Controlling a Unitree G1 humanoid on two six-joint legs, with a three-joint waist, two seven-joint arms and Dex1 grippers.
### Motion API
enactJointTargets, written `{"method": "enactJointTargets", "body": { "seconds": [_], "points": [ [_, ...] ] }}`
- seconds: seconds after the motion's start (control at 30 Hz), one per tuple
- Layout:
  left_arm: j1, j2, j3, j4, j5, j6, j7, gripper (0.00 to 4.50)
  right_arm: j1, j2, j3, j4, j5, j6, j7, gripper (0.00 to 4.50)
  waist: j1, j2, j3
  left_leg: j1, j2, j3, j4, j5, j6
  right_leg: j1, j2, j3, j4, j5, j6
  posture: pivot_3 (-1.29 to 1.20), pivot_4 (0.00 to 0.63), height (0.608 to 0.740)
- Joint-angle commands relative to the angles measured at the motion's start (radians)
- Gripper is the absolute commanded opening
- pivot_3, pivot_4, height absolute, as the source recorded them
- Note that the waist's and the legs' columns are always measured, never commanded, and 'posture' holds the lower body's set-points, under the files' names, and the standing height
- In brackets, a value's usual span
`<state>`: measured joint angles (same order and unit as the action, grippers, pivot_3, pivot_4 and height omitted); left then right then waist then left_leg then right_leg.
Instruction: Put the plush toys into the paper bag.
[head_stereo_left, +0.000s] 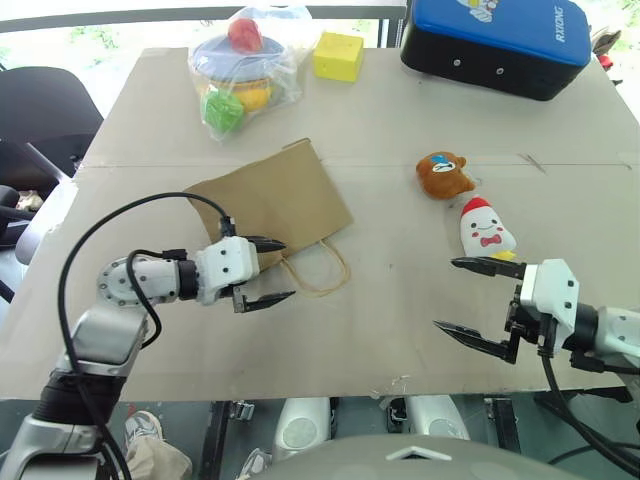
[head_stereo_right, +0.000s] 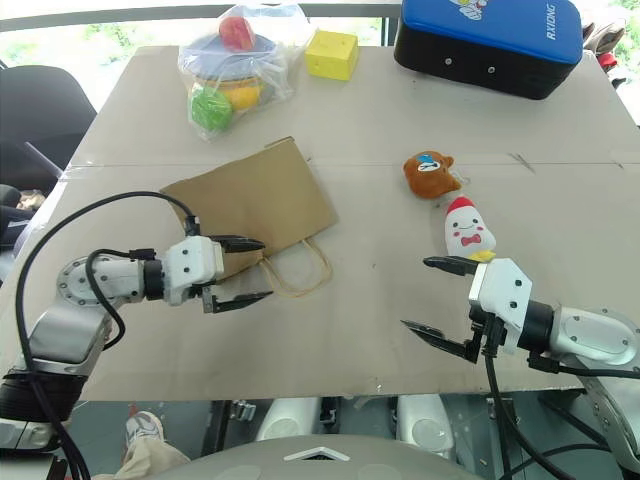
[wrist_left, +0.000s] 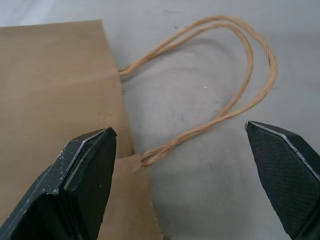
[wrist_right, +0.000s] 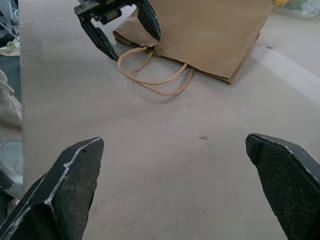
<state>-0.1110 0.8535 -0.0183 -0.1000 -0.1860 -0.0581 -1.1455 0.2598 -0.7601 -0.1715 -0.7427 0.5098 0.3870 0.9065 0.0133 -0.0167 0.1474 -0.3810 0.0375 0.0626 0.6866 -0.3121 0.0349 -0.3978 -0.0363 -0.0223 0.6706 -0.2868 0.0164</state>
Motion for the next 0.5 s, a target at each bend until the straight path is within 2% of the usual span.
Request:
{"method": "enactJointTargets", "body": {
  "seconds": [0.03,0.1,0.2,0.33,0.4,0.5],
  "points": [
    [-0.026,-0.013,-0.010,0.013,0.008,-0.066,-0.006,3.96,0.011,-0.008,-0.014,-0.051,0.000,-0.011,-0.014,4.50,0.000,0.000,0.000,0.000,0.000,0.000,0.000,0.000,0.000,0.000,0.000,0.000,0.000,0.000,0.000,0.00,0.150,0.733],
    [-0.041,-0.026,-0.015,0.026,0.000,-0.067,-0.006,3.28,0.014,-0.006,-0.013,-0.065,0.002,-0.002,-0.030,4.50,0.000,0.000,0.000,0.000,0.000,0.000,0.000,0.000,0.000,0.000,-0.001,-0.001,0.002,0.000,0.000,0.00,0.150,0.733],
    [-0.050,-0.040,-0.017,0.027,-0.026,-0.048,-0.015,1.75,0.016,-0.005,-0.006,-0.071,-0.002,0.002,-0.047,4.50,0.000,0.000,0.000,0.001,0.000,0.000,0.000,0.000,0.000,0.000,-0.001,-0.001,0.003,0.000,0.000,0.00,0.150,0.733],
    [-0.050,-0.050,-0.011,0.015,-0.066,0.002,-0.021,0.02,0.007,-0.001,0.006,-0.056,-0.005,0.005,-0.062,4.50,-0.001,0.000,0.000,0.001,0.000,0.000,0.001,0.000,0.000,0.000,-0.001,-0.001,0.003,0.000,0.000,0.00,0.150,0.733],
    [-0.053,-0.068,0.007,-0.015,-0.134,0.096,-0.005,0.02,-0.007,0.007,0.018,-0.049,-0.004,0.019,-0.082,4.50,-0.001,0.000,0.000,0.001,0.000,-0.001,0.001,0.000,0.000,0.000,-0.001,-0.001,0.003,0.000,0.000,0.00,0.150,0.733],
    [-0.079,-0.124,0.067,-0.095,-0.348,0.373,0.077,0.02,-0.078,0.040,0.059,-0.047,0.010,0.083,-0.154,4.50,-0.002,0.000,0.000,0.001,0.000,-0.001,0.002,0.000,0.000,0.000,-0.001,-0.001,0.004,0.000,0.000,0.00,0.150,0.733]
  ]
}}
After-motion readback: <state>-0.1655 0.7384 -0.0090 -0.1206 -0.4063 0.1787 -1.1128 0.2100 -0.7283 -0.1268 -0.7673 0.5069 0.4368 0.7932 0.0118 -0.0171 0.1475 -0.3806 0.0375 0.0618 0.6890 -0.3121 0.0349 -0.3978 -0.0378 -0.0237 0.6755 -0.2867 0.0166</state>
